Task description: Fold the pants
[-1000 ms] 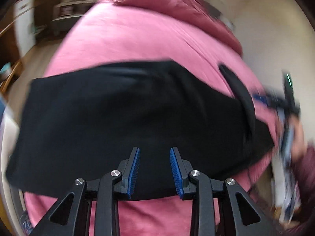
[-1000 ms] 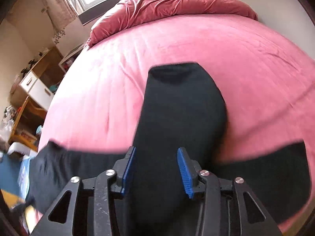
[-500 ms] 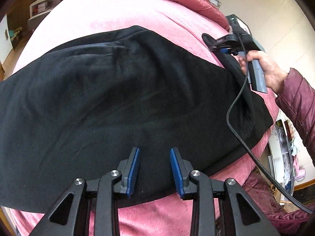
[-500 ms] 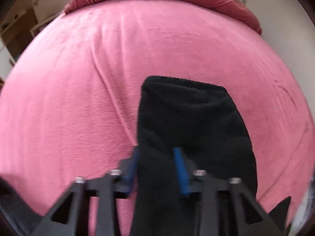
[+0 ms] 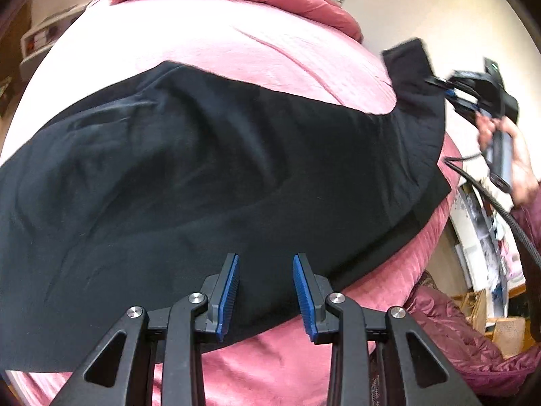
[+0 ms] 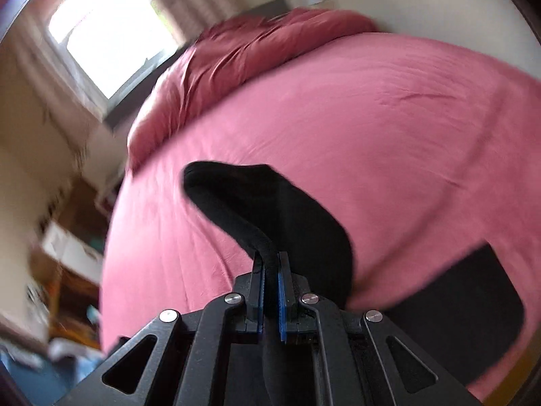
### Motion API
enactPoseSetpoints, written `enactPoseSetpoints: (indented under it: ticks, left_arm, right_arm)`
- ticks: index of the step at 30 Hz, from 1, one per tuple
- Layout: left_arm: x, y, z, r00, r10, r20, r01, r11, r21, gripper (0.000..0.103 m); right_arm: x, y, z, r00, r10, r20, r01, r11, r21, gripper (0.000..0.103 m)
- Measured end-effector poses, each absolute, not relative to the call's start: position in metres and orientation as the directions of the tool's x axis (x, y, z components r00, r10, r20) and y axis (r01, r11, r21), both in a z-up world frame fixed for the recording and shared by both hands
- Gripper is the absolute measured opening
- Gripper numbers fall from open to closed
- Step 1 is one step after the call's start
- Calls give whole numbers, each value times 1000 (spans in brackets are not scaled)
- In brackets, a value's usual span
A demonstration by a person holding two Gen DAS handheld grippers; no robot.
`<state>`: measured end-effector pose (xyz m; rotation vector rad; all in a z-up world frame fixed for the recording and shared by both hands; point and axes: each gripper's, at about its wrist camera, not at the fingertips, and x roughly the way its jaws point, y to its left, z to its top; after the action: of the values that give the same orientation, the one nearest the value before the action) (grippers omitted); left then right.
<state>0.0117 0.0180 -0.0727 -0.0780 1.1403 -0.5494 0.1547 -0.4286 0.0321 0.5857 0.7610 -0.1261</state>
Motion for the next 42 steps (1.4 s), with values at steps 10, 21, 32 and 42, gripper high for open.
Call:
enactPoseSetpoints:
  ticks: [10, 21, 32, 42]
  left_arm:
    - [3, -19, -70, 253, -431, -866, 474, 835, -277, 35]
    - [-5, -51, -84, 219, -366, -905, 566, 803, -187, 41]
    - [-5, -39, -82, 233, -389, -891, 515, 827, -226, 41]
    - [-13, -12, -79, 275, -386, -881, 494, 842, -215, 43]
  right_arm:
    - [14, -530, -33, 728, 34, -685, 544, 580, 607, 6]
    - [-23, -563, -112, 714, 87, -695, 608, 415, 677, 13]
    - [-28, -589, -74, 706, -67, -705, 644, 476, 599, 9]
    - [-45, -589, -82, 649, -53, -759, 675, 501, 542, 36]
